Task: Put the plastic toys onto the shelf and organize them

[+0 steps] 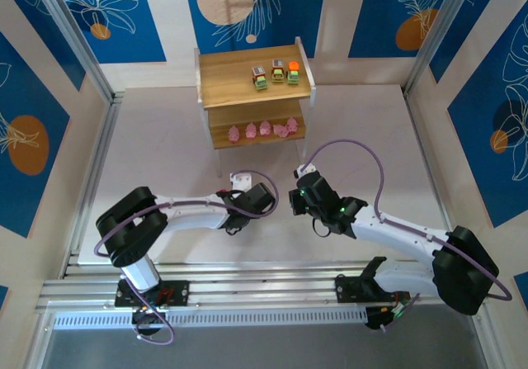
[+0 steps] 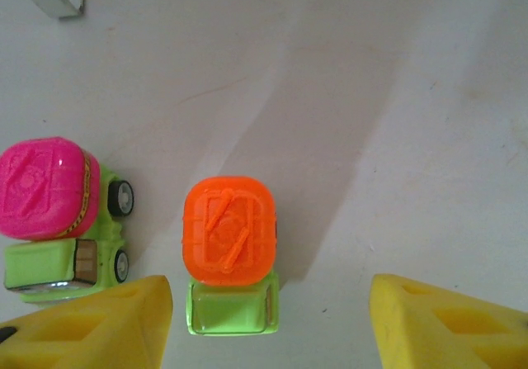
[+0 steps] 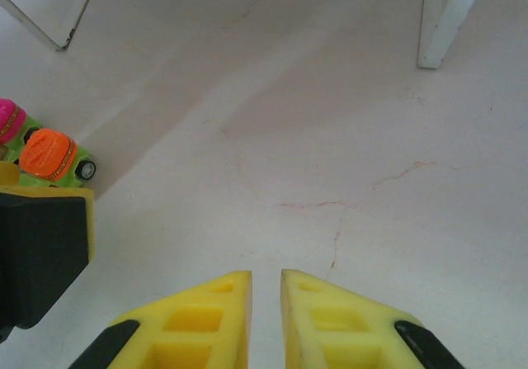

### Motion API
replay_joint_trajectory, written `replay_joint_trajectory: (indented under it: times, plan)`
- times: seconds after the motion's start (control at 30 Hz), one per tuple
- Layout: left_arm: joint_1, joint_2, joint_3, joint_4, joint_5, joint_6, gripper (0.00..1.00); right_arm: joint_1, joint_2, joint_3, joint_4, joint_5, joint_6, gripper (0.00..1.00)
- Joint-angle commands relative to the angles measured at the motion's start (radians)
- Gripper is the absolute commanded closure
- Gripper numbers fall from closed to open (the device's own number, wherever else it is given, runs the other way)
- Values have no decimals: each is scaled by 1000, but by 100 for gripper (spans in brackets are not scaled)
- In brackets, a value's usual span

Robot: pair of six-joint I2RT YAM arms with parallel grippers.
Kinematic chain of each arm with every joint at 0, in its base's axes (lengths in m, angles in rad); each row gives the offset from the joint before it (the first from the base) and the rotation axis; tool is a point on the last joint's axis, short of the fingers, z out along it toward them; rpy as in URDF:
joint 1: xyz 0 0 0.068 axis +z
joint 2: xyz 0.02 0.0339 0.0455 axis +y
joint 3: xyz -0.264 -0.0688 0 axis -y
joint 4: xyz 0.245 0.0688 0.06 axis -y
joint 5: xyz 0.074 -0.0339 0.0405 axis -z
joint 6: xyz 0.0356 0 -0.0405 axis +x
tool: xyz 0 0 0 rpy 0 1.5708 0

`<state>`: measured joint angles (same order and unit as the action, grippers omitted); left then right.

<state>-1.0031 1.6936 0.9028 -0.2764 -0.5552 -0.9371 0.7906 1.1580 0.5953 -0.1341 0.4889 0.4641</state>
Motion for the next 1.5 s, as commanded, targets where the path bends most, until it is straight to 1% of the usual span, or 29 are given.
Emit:
replay_joint_trajectory:
  times: [0.0,0.17,0.4,0.77,1.03,1.2,1.47]
  plan:
    - [-12,5,-27,30,-16,-30,36,-5,8,22,15,-12,11,84]
    - [-14,11,-39,65,-23,-18,38,-5,12,21,16,-13,12,86]
    - [-14,24,-58,129,-42,-9,43,-5,14,21,15,-13,10,89]
    - [-14,36,-66,115,-81,-43,44,-6,16,23,14,-19,11,91]
    - [-14,64,-29,99,-109,-53,45,-8,17,25,13,-24,11,91]
    - [-16,84,1,49,-123,-96,49,-11,19,25,13,-21,12,93]
    - [-17,87,-12,81,-128,-98,52,-11,23,28,13,-27,13,94]
